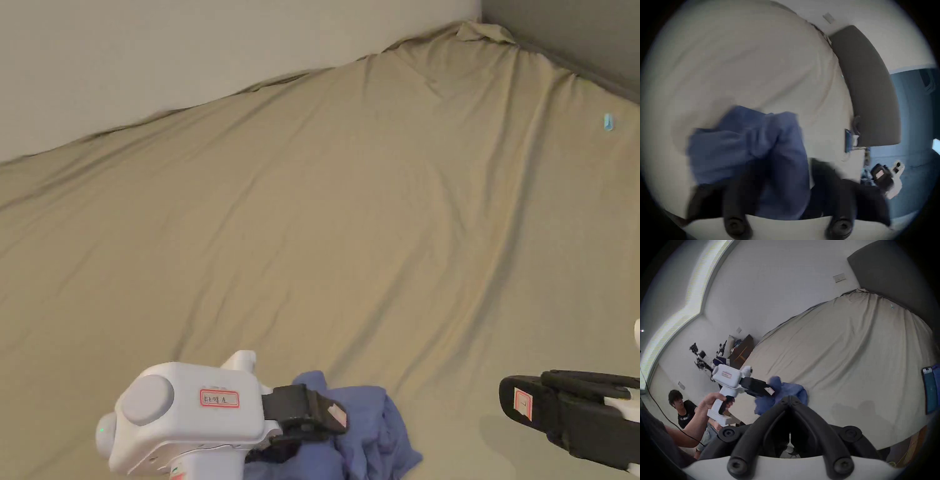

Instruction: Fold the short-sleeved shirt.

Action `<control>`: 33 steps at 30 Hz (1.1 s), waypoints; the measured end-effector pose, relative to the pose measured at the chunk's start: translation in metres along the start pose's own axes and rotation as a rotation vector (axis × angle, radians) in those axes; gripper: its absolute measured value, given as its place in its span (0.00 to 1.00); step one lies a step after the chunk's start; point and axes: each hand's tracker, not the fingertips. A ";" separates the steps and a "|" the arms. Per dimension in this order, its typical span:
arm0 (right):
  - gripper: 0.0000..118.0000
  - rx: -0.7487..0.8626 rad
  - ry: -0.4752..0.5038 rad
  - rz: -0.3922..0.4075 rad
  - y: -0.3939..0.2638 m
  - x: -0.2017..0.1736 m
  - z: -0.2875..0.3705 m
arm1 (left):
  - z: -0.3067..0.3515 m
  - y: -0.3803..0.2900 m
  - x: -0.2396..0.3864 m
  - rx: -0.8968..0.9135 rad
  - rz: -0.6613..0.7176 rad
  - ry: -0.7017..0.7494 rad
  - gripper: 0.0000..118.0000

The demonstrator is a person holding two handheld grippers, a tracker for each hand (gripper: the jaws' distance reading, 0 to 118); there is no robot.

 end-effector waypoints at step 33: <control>0.02 -0.033 -0.132 0.074 0.017 -0.014 0.003 | 0.009 -0.033 0.074 0.052 -0.355 -0.077 0.00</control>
